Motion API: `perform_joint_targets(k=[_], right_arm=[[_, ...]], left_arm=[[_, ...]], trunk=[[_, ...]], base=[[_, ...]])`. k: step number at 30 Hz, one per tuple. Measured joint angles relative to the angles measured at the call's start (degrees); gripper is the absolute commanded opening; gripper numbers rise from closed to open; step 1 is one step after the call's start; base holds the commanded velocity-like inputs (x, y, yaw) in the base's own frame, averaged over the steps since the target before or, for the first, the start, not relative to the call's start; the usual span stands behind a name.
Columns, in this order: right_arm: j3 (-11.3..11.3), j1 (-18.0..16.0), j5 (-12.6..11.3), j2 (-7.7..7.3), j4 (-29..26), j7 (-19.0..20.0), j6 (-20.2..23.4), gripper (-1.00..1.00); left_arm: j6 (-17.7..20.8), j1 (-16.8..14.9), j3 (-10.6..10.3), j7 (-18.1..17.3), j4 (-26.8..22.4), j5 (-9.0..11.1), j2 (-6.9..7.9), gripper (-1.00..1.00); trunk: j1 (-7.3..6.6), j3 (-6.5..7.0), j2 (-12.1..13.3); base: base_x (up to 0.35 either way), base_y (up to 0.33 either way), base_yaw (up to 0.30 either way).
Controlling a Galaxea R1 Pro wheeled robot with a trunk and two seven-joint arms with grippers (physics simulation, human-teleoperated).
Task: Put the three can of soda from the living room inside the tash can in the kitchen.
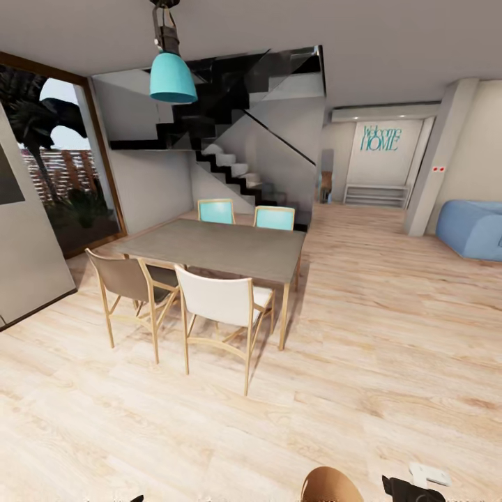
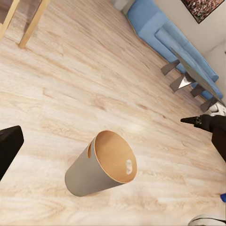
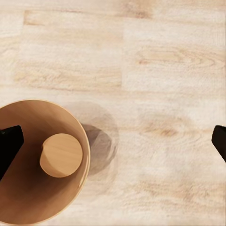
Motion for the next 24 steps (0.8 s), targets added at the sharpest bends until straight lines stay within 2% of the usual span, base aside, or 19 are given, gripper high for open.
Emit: perform_joint_targets(k=[5, 24], right_arm=[[0.0, 0.0, 0.0, 0.00, 0.0, 0.0, 0.0, 1.00], [0.0, 0.0, 0.0, 0.00, 0.0, 0.0, 0.0, 1.00]], left_arm=[[0.0, 0.0, 0.0, 0.0, 0.0, 0.0, 0.00, 1.00], [0.0, 0.0, 0.0, 0.0, 0.0, 0.0, 0.00, 1.00]], trunk=[[0.00, -0.46, 0.0], [4.17, -5.63, -7.6]], base=[[0.000, 0.000, 0.000], [0.000, 0.000, 0.000]])
